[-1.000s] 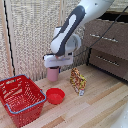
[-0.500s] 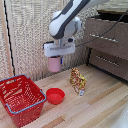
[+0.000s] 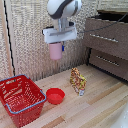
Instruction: Compassionately, move the pinch receptors towards pink recepticle. Embrace the recepticle delicately and rise accordingly. Progress forward guided by applied tension and move towards the highest section of the storage unit. Place the recepticle delicately and shut the storage unit.
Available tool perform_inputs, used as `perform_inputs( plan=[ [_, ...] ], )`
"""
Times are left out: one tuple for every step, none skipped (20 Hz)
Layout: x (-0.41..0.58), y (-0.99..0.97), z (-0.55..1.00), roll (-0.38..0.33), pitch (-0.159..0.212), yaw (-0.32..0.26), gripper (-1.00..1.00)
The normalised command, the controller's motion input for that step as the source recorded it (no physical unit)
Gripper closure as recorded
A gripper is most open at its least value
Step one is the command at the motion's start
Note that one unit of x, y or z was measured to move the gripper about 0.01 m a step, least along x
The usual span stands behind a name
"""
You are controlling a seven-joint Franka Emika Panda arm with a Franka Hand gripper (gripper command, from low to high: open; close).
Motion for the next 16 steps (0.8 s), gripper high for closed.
perform_inputs(
  plan=[
    [0.274,-0.07,0.93,-0.068,0.102,-0.060,1.00],
    [0.274,-0.08,0.93,-0.066,0.102,-0.064,1.00],
    [0.223,-0.14,0.93,-0.060,0.104,-0.074,1.00],
    [0.094,-0.33,0.96,-0.048,0.090,-0.108,1.00],
    [0.000,-0.41,0.95,-0.034,0.075,-0.122,1.00],
    [0.023,-0.40,0.99,-0.040,0.063,-0.126,1.00],
    [0.031,-0.40,0.98,-0.044,0.061,-0.128,1.00],
    [0.043,-0.42,0.95,-0.045,0.065,-0.132,1.00],
    [0.057,-0.43,0.94,-0.045,0.066,-0.135,1.00],
    [0.074,-0.44,0.93,-0.046,0.063,-0.137,1.00],
    [0.051,-0.46,0.92,-0.039,0.065,-0.136,1.00],
    [0.054,-0.48,0.91,-0.035,0.074,-0.139,1.00],
    [0.054,-0.48,0.91,-0.035,0.069,-0.138,1.00],
    [0.057,-0.49,0.91,-0.036,0.063,-0.136,1.00],
    [0.074,-0.49,0.90,-0.040,0.054,-0.134,1.00],
    [0.100,-0.50,0.88,-0.046,0.044,-0.132,1.00]
  ],
)
